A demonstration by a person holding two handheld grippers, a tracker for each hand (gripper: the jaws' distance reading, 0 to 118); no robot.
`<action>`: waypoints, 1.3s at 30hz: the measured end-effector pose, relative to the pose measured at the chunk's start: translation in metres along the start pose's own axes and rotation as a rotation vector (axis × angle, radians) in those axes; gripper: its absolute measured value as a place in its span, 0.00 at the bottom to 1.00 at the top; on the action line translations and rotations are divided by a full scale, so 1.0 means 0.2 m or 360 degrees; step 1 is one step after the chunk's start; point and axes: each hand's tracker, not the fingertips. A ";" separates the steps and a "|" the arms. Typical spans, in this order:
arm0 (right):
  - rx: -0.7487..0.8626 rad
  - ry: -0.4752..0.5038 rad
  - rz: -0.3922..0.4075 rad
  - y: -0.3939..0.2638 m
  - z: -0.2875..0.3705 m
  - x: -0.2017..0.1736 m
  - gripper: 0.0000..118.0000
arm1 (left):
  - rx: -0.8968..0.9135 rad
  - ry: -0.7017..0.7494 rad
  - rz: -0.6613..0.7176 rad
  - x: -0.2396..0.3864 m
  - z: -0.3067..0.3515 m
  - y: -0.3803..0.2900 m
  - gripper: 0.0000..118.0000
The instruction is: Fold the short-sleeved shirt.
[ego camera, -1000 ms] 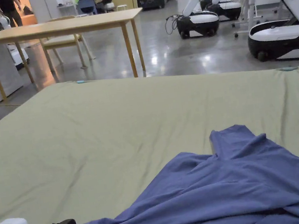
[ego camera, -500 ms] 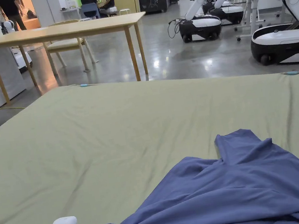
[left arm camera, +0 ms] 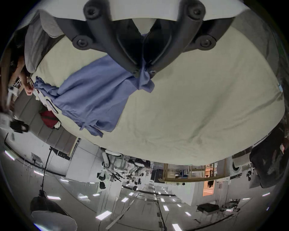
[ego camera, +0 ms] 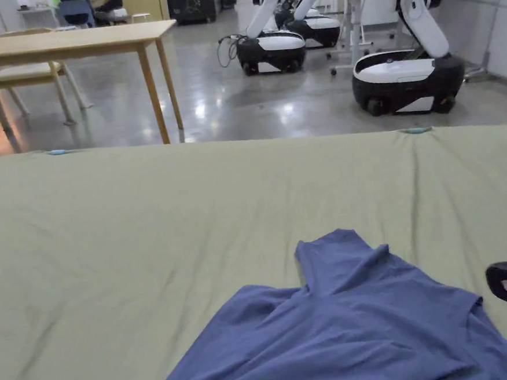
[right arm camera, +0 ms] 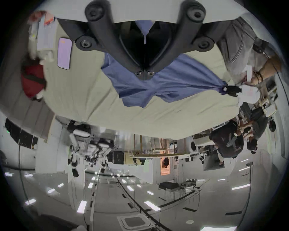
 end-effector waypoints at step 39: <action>0.0318 -0.0176 0.0056 0.86 -0.21 0.39 0.00 | 0.0544 -0.0013 -0.0295 0.51 0.12 1.09 0.01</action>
